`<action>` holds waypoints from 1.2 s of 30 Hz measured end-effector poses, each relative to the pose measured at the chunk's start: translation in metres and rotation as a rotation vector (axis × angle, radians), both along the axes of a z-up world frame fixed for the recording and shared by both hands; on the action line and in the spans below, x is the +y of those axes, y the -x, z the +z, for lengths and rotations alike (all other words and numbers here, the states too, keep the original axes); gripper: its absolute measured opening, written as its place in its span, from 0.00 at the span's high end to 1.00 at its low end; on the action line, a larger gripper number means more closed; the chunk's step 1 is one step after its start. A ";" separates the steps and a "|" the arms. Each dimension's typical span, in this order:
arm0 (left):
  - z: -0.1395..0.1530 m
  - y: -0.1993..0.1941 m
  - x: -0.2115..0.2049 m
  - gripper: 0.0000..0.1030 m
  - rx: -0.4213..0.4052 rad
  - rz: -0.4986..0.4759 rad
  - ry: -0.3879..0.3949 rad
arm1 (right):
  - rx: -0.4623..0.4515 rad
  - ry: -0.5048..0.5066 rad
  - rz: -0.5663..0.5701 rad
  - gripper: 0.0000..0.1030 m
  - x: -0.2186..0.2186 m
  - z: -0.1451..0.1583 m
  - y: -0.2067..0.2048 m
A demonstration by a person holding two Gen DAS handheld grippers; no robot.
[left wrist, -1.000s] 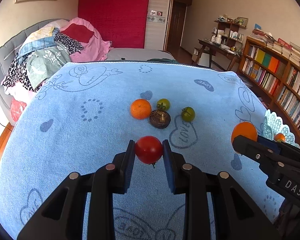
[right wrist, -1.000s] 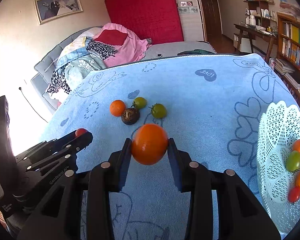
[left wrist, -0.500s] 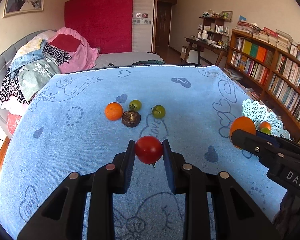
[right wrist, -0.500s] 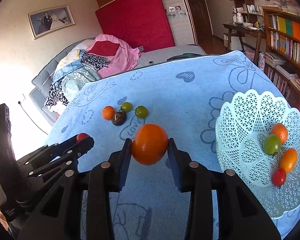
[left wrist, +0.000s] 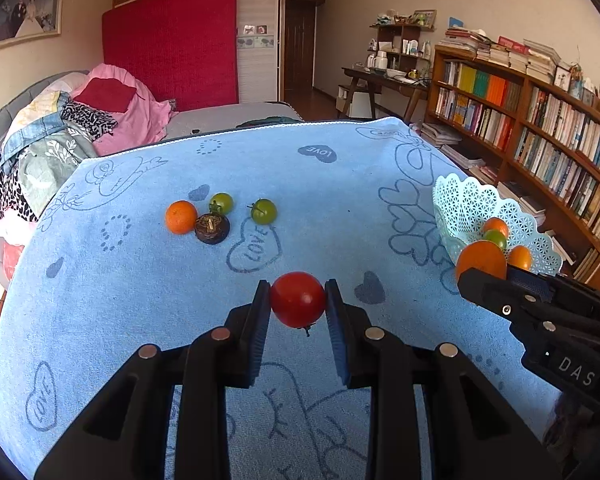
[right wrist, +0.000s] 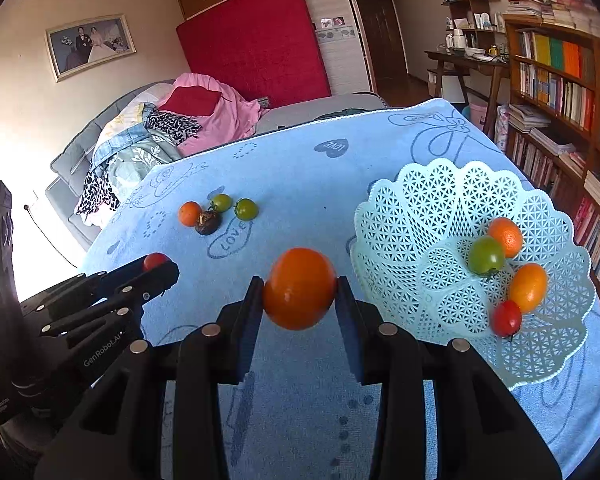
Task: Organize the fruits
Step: 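Carry the red tomato and orange tomato over the lattice basket with both tools, then open both tools to drop the tomatoes into the basket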
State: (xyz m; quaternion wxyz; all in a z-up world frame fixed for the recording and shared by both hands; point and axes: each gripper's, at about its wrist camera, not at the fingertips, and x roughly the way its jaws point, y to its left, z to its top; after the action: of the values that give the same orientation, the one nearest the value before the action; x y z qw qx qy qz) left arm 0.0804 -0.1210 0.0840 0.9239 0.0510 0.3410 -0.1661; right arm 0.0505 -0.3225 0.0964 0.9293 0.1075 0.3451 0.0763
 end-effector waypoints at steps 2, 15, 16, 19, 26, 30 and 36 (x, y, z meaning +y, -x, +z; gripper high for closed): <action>-0.003 0.002 -0.006 0.73 0.007 -0.014 -0.007 | -0.001 0.001 -0.006 0.63 -0.005 -0.001 0.005; 0.003 0.009 -0.052 0.73 -0.010 -0.116 -0.009 | -0.027 -0.009 -0.136 0.63 -0.061 0.002 0.024; 0.002 0.009 -0.056 0.73 -0.008 -0.124 -0.009 | -0.028 -0.010 -0.147 0.63 -0.066 0.001 0.025; 0.004 0.010 -0.072 0.73 -0.018 -0.145 -0.021 | -0.033 -0.001 -0.179 0.63 -0.082 0.001 0.030; 0.012 0.009 -0.107 0.73 -0.042 -0.209 -0.016 | -0.019 -0.002 -0.242 0.63 -0.117 -0.002 0.036; 0.013 0.008 -0.124 0.73 -0.046 -0.245 -0.011 | -0.010 -0.008 -0.252 0.63 -0.127 -0.005 0.037; 0.008 0.004 -0.139 0.73 -0.031 -0.276 -0.014 | -0.010 -0.014 -0.257 0.63 -0.132 -0.009 0.039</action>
State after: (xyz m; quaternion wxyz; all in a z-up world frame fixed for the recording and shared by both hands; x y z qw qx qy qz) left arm 0.0769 -0.2603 0.0915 0.8970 0.1063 0.3176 -0.2886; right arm 0.0119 -0.4544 0.0878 0.9323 0.1571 0.3233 -0.0406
